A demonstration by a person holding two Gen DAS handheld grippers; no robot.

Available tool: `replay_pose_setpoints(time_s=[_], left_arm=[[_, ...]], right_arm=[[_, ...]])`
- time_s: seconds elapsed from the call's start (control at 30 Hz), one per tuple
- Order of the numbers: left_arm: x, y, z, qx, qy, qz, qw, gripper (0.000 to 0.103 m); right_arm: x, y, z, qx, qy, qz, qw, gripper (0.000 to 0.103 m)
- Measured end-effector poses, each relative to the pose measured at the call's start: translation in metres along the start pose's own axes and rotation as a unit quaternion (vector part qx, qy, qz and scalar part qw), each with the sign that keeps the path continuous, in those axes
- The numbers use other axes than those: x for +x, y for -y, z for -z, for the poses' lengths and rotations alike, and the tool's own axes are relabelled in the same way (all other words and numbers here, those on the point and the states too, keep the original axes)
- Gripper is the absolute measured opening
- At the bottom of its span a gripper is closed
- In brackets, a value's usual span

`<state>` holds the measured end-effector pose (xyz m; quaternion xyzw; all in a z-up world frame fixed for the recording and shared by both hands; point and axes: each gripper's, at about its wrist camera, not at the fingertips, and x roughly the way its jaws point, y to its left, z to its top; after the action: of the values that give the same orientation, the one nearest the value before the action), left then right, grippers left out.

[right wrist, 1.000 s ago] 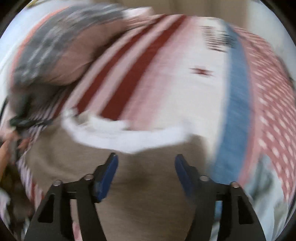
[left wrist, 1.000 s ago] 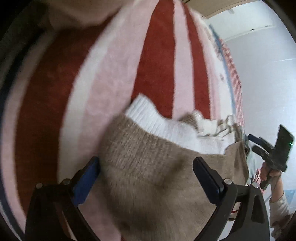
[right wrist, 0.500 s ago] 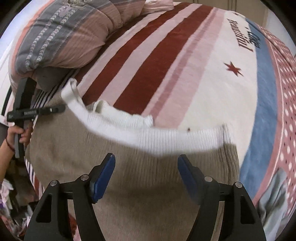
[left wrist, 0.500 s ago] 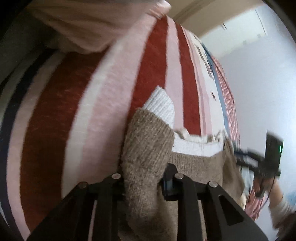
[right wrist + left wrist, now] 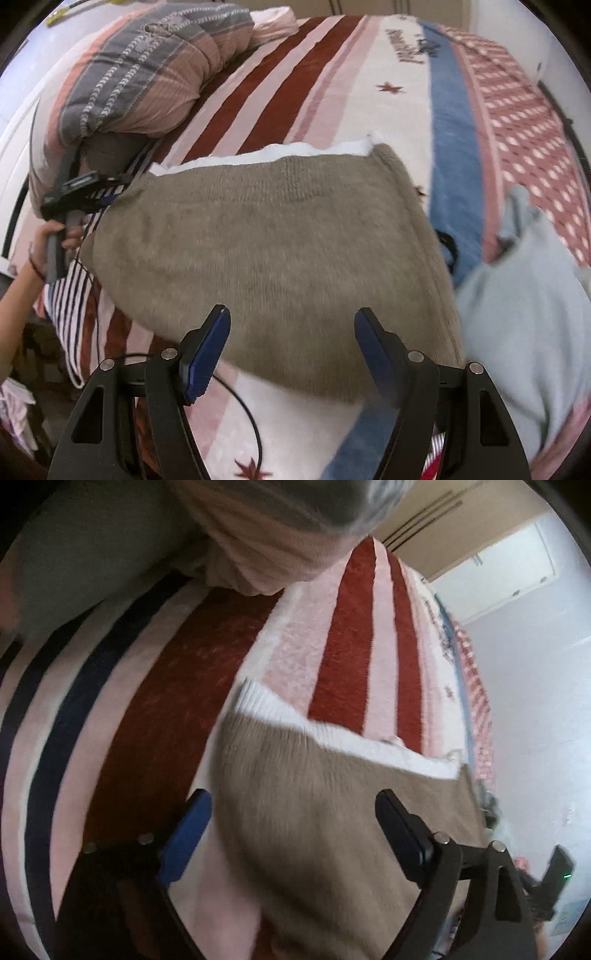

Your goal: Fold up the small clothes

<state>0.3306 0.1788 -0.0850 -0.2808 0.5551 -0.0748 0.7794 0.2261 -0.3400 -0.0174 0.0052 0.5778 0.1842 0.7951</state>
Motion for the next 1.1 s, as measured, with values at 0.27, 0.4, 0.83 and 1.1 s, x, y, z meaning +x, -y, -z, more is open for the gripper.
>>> replay_pose_setpoints(time_s=[0.27, 0.4, 0.83, 1.1], left_arm=[[-0.051, -0.017, 0.110, -0.090, -0.020, 0.100, 0.9908, 0.101], [-0.051, -0.015, 0.145, -0.111, -0.049, 0.114, 0.9860, 0.101], [0.028, -0.024, 0.156, -0.242, -0.001, 0.187, 0.9522, 0.096], [0.014, -0.032, 0.160, -0.248, 0.017, 0.163, 0.9547, 0.031]], right_arm=[[-0.075, -0.025, 0.036, 0.004, 0.050, 0.010, 0.999, 0.066], [-0.138, -0.044, 0.048, 0.003, 0.070, 0.028, 0.997, 0.066], [-0.118, -0.064, 0.106, 0.042, 0.081, 0.081, 0.993, 0.071], [-0.074, -0.043, 0.111, 0.101, 0.096, 0.068, 0.988, 0.070]])
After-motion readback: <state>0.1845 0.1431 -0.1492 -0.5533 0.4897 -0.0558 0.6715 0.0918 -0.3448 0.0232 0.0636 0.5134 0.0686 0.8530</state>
